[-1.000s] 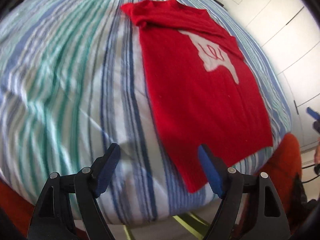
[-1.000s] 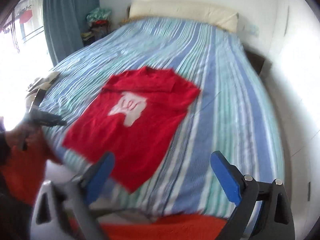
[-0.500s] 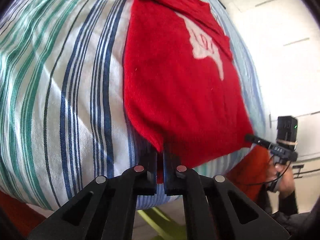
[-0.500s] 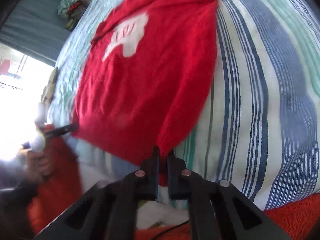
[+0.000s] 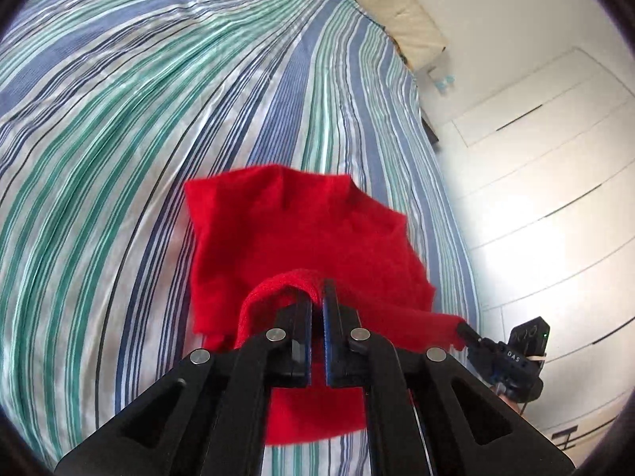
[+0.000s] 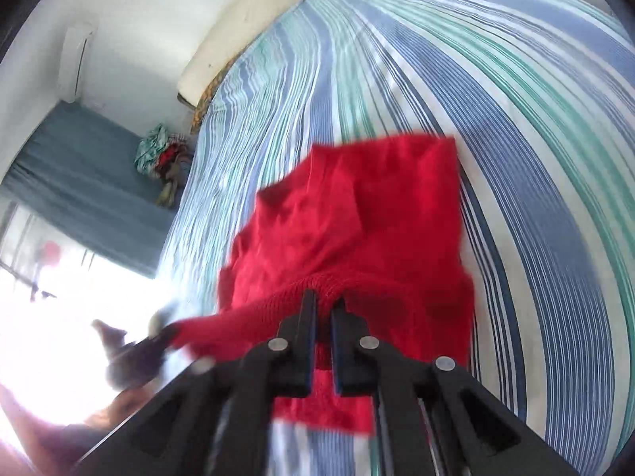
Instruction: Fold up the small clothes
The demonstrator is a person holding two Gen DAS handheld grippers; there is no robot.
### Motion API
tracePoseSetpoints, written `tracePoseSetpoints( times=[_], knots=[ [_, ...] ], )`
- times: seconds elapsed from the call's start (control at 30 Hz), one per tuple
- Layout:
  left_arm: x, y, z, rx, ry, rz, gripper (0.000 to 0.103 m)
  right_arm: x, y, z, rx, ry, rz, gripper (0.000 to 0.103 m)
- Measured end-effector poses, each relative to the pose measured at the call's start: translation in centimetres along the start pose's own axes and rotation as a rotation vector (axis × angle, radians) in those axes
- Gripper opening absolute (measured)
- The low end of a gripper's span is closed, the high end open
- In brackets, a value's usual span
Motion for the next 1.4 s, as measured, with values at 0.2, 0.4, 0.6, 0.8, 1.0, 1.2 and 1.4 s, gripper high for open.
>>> tracePoseSetpoints(
  times=[0.2,0.4,0.6,0.8,1.0,1.2,1.4],
  knots=[
    [-6.3,-5.1,0.8,-0.075,0.003,-0.002,0.002,-6.6,-5.8,-0.8,0.032,-0.018,-0.012,0.006],
    [-8.4,-10.7,2.1,-0.150,-0.011,0.058,0.006,-10.4,-10.6,-3.8,0.089,-0.071,-0.002,0.006],
    [-11.2,-10.2,3.3,-0.193,0.060,-0.034,0.066,-11.6,-11.2,-6.2,0.022,-0.179,-0.150,0.057],
    [-9.1,-5.4,1.8,-0.177,-0.072,-0.110,0.072,-11.6,-7.2,-3.6,0.067,-0.019,-0.193,0.058],
    [0.9,-5.7,-1.7,-0.143,-0.387,0.078,0.084,-4.0,-7.0,2.6,-0.054,0.296,0.038,0.057],
    [6.2,-4.9,1.5,-0.359,-0.507,0.141,0.082,1.9,-6.6,-2.9,0.175,0.334,0.122,0.033],
    [7.2,2.3,3.3,-0.313,-0.354,0.027,0.085,-1.4,-1.1,-2.1,0.171,0.281,-0.015,0.077]
  ],
)
Point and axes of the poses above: each gripper's, at about its wrist camera, not at the fingertips, and y roughly against the way its jaws point, z to its left, x to its underside, the point moved 3 cm from there along -y, roughly the way its jaws point, and after that the axes turned 3 degrees about -z, right-handed, at the moved point
